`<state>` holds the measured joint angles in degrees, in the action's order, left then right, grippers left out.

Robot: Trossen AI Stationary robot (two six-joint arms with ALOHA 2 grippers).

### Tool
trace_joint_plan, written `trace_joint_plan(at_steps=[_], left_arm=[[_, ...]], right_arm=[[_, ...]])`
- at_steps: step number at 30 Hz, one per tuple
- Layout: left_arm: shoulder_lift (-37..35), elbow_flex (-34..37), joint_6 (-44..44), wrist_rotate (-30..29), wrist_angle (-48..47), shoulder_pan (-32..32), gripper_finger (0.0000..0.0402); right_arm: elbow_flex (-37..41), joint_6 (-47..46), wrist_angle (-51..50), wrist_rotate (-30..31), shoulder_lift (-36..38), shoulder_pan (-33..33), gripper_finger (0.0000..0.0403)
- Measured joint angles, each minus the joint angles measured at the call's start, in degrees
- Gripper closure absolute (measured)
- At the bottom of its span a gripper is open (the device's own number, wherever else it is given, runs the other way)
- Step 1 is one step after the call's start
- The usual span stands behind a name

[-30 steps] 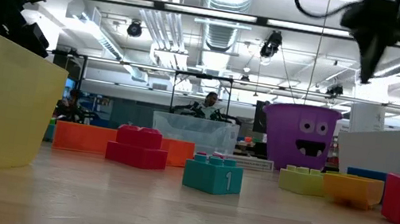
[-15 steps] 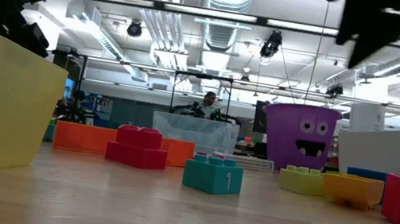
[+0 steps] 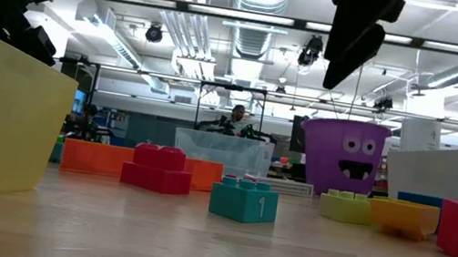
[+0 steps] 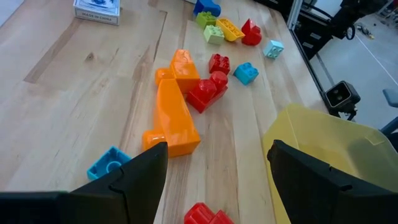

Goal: Pick & Place Toys
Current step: Put the light green game piece into the yellow bin

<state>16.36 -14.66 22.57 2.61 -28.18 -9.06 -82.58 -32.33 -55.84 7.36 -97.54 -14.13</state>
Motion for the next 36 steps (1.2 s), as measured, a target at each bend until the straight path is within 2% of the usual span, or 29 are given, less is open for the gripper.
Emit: trace_joint_plan(at_steps=[8,11,19,22,24,27,30,36], left_arm=[[0.0,0.0,0.0,0.0,0.0,0.0,0.0128],[0.0,0.0,0.0,0.0,0.0,0.0,0.0128],[0.0,0.0,0.0,0.0,0.0,0.0,0.0128],[0.0,0.0,0.0,0.0,0.0,0.0,0.0128],[0.0,0.0,0.0,0.0,0.0,0.0,0.0128],[0.0,0.0,0.0,0.0,0.0,0.0,0.0128],[0.0,0.0,0.0,0.0,0.0,0.0,0.0128],[0.0,0.0,0.0,0.0,0.0,0.0,0.0128]], right_arm=[[-1.7,1.5,-4.3,0.3,-2.0,-2.9,0.0003],[-0.7,1.4,-4.0,0.6,-1.9,-3.6,0.002],[1.1,3.4,1.1,-0.4,-1.9,-4.4,0.0176],[1.3,3.8,1.3,-0.3,-1.9,-4.4,0.0218],[1.5,2.8,1.3,-0.3,-1.9,-4.4,0.0232],[1.7,1.5,1.4,-0.4,-1.9,-4.4,0.0235],[2.0,0.1,1.6,-0.4,-1.9,-4.4,0.022],[2.5,-0.7,4.1,-0.6,-1.9,-4.3,0.0141]])
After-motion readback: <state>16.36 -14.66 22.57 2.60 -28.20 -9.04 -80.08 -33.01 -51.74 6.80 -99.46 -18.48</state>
